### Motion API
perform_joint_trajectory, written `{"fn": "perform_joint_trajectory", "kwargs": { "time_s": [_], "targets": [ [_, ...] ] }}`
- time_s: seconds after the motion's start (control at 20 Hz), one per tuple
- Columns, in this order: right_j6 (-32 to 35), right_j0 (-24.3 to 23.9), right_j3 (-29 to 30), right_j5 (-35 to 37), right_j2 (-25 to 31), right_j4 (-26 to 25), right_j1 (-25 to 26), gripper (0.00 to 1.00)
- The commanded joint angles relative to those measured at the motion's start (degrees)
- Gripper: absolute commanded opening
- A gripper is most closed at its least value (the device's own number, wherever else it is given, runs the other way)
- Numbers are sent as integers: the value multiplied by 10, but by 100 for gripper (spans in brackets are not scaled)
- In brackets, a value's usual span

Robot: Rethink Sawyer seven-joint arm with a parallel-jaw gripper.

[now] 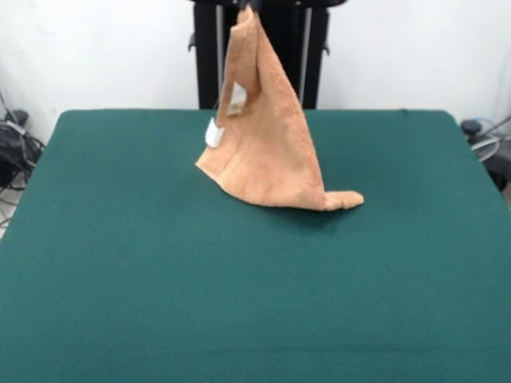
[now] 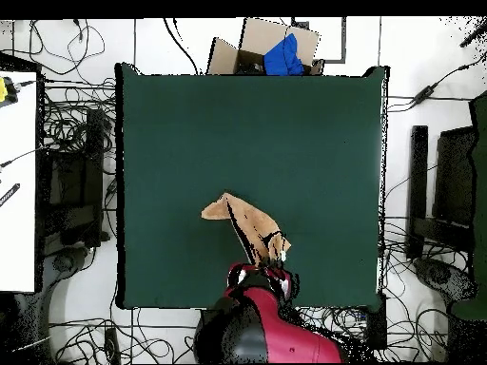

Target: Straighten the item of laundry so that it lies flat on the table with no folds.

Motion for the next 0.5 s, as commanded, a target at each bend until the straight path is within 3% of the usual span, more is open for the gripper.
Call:
{"fn": "perform_joint_trajectory", "kwargs": {
  "time_s": [0.05, 0.5],
  "targets": [
    [21, -24, 53, 45, 8, -23, -36, 0],
    [-16, -59, 60, 79, 19, -19, -76, 0]
  ]
}}
